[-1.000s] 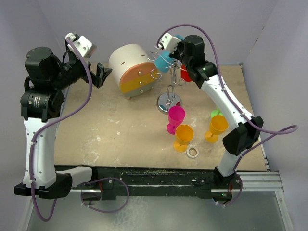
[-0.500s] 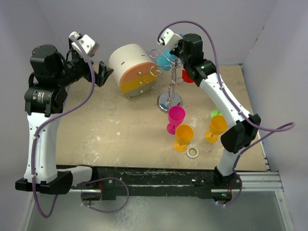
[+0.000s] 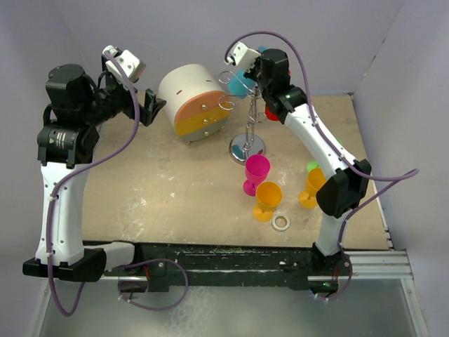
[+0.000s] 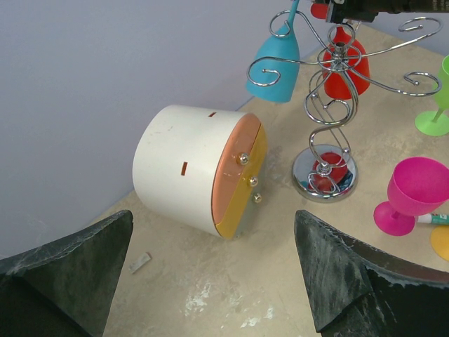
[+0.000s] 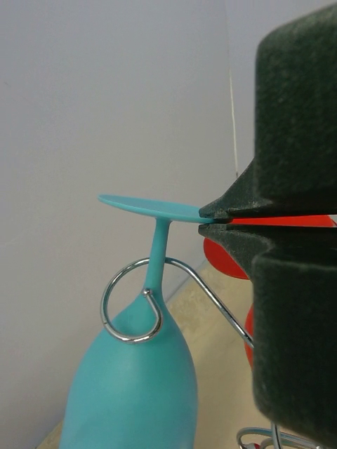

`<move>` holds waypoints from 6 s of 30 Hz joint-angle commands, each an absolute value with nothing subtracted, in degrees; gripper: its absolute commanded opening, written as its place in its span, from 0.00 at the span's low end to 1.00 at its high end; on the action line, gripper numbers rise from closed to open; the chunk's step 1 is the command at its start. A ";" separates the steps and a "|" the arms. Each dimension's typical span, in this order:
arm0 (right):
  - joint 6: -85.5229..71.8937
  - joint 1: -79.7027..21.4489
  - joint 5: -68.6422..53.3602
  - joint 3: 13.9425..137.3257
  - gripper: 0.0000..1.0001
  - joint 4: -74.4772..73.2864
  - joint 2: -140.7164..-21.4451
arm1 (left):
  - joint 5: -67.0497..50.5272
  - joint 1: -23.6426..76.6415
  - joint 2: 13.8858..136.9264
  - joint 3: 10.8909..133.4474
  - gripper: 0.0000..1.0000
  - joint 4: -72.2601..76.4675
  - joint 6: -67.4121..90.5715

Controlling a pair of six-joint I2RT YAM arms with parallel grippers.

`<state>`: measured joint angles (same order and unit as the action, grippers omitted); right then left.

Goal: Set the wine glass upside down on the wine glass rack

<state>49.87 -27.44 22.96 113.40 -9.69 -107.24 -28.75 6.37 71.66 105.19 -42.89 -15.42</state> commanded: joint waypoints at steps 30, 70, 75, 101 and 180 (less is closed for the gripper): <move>65.04 -27.16 5.49 108.97 0.00 -3.10 -104.42 | -29.33 5.80 71.40 105.73 0.99 -41.22 -15.83; 73.66 -27.07 2.78 112.17 0.00 -9.62 -106.27 | -29.36 5.71 70.50 102.74 0.99 -39.66 -15.99; 76.34 -27.07 0.82 113.78 0.00 -13.58 -106.66 | -29.02 5.71 70.59 102.40 0.99 -39.58 -16.38; 89.96 -26.10 -9.25 121.23 0.08 -25.18 -111.52 | -28.36 5.70 71.10 102.34 0.99 -39.64 -17.19; 64.67 -23.82 -1.85 124.72 0.76 -17.89 -112.52 | -28.54 5.06 71.86 101.77 0.99 -39.86 -18.11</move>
